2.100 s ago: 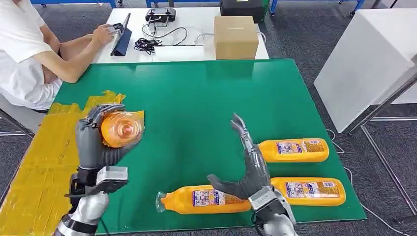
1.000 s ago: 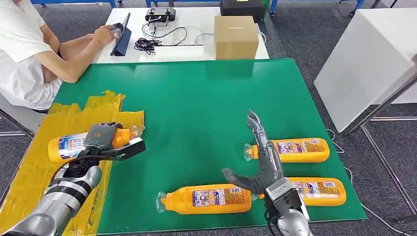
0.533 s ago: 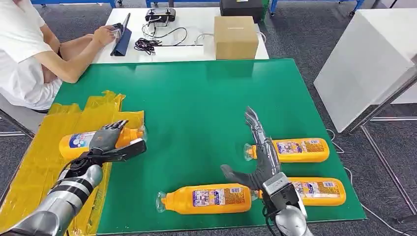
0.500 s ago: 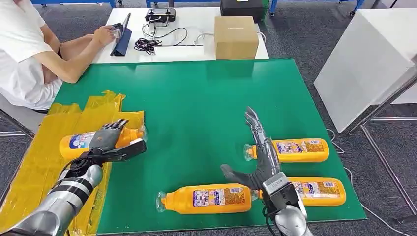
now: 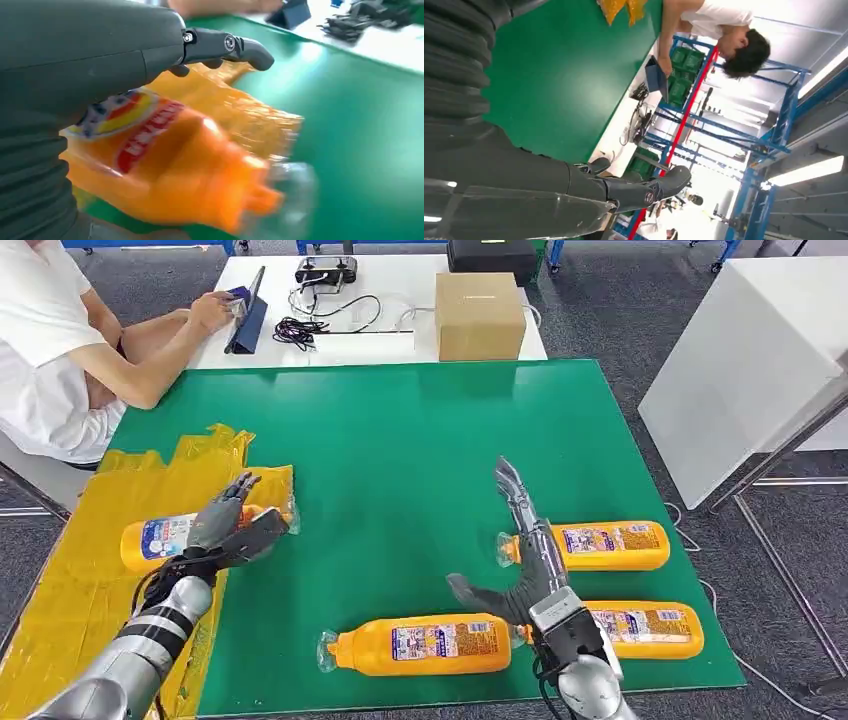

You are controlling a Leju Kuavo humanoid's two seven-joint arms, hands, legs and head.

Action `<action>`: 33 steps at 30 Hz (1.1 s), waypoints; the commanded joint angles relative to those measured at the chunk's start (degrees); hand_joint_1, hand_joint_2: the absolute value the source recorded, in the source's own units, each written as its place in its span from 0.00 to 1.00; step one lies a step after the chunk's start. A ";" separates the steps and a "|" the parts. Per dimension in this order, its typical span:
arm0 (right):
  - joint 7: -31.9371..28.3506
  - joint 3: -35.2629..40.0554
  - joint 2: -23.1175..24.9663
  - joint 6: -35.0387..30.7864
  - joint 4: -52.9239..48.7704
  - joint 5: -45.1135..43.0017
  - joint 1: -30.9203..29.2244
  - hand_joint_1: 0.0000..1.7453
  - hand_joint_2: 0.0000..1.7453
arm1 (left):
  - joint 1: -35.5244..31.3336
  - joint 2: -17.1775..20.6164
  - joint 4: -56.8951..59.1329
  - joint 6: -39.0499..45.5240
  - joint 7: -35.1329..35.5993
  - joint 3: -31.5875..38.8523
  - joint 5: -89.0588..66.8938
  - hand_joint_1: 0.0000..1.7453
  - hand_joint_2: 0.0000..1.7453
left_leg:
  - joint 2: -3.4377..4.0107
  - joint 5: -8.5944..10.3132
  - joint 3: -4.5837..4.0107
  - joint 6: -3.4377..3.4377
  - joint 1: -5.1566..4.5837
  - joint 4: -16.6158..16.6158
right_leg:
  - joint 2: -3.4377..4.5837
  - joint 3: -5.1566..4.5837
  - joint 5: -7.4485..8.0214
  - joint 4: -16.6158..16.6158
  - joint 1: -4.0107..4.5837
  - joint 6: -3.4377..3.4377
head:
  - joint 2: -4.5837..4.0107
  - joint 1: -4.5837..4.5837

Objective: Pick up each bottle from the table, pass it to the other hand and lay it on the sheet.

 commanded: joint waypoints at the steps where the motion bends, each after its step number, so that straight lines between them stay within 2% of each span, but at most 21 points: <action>1: 0.23 -1.19 -0.54 -0.38 3.67 -0.03 -0.64 0.00 1.00 | 6.59 -1.04 -15.47 -10.02 -6.61 3.29 13.86 0.00 1.00 | 0.10 -0.12 0.26 -0.04 0.06 -0.04 | 0.06 0.30 -0.06 -0.13 0.06 0.02 | 0.00 0.00; 6: 0.63 -0.09 -1.36 0.25 4.68 1.04 -1.11 0.00 1.00 | 9.85 -0.60 -22.88 -12.38 -8.48 2.91 19.57 0.00 1.00 | 0.15 -0.11 0.21 -0.05 0.06 -0.04 | 0.11 0.23 -0.04 -0.10 0.06 0.01 | 0.00 0.02; 14: 0.63 -0.09 -1.36 0.25 4.68 1.04 -1.11 0.00 1.00 | 9.85 -0.60 -22.88 -12.38 -8.48 2.91 19.57 0.00 1.00 | 0.07 -0.04 0.08 -0.02 0.02 -0.04 | 0.05 0.10 0.00 -0.06 0.03 0.01 | 0.00 0.00; 16: 0.63 -0.09 -1.36 0.25 4.68 1.04 -1.11 0.00 1.00 | 9.85 -0.60 -22.88 -12.38 -8.48 2.91 19.57 0.00 1.00 | 0.12 -0.11 0.27 -0.05 0.06 -0.06 | 0.08 0.30 -0.05 -0.13 0.06 0.02 | 0.00 0.00; 17: 0.63 -0.09 -1.36 0.25 4.68 1.04 -1.11 0.00 1.00 | 9.85 -0.60 -22.88 -12.38 -8.48 2.91 19.57 0.00 1.00 | 0.05 -0.04 0.08 -0.02 0.03 -0.04 | 0.04 0.11 0.00 -0.06 0.03 0.01 | 0.00 0.00; 19: 2.15 2.99 -3.86 0.94 5.55 7.10 -2.10 0.00 1.00 | 10.95 -1.15 -24.90 -13.60 -9.84 3.50 22.78 0.00 1.00 | 0.08 -0.06 0.13 -0.03 0.03 -0.04 | 0.06 0.16 -0.02 -0.08 0.03 0.01 | 0.00 0.00; 20: 2.98 6.93 -6.84 3.13 6.68 12.77 -3.43 0.00 1.00 | 11.60 -1.75 -26.23 -14.95 -10.76 3.94 25.10 0.00 1.00 | 0.14 -0.10 0.22 -0.03 0.05 -0.05 | 0.11 0.25 -0.03 -0.12 0.05 0.02 | 0.00 0.00; 23: 2.60 15.59 -11.85 5.46 10.59 24.09 -5.67 0.00 1.00 | 12.55 -3.36 -28.33 -16.96 -11.74 3.78 28.59 0.00 1.00 | 0.22 -0.10 0.21 -0.01 0.05 -0.05 | 0.19 0.23 0.01 -0.14 0.05 0.04 | 0.00 0.00; 27: 3.07 21.80 -15.42 6.74 15.56 26.08 -6.78 0.00 1.00 | 13.55 -4.86 -27.24 -18.66 -12.14 3.16 32.58 0.00 1.00 | 0.06 -0.03 0.14 -0.01 0.03 -0.08 | 0.04 0.19 0.02 -0.14 0.04 0.02 | 0.00 0.00; 29: 2.74 22.07 -16.11 6.50 16.26 25.80 -6.55 0.00 1.00 | 13.70 -5.22 -26.18 -17.72 -12.46 2.78 32.39 0.00 1.00 | -0.04 -0.07 0.36 -0.01 0.02 -0.16 | -0.06 0.45 -0.02 -0.26 0.03 0.06 | 0.00 0.00; 33: 2.78 22.16 -16.24 6.51 15.92 25.82 -6.81 0.00 1.00 | 13.50 -5.05 -25.76 -17.50 -12.66 2.72 32.42 0.00 1.00 | -0.03 -0.07 0.20 -0.01 0.01 -0.08 | -0.06 0.29 -0.02 -0.15 0.02 0.04 | 0.00 0.02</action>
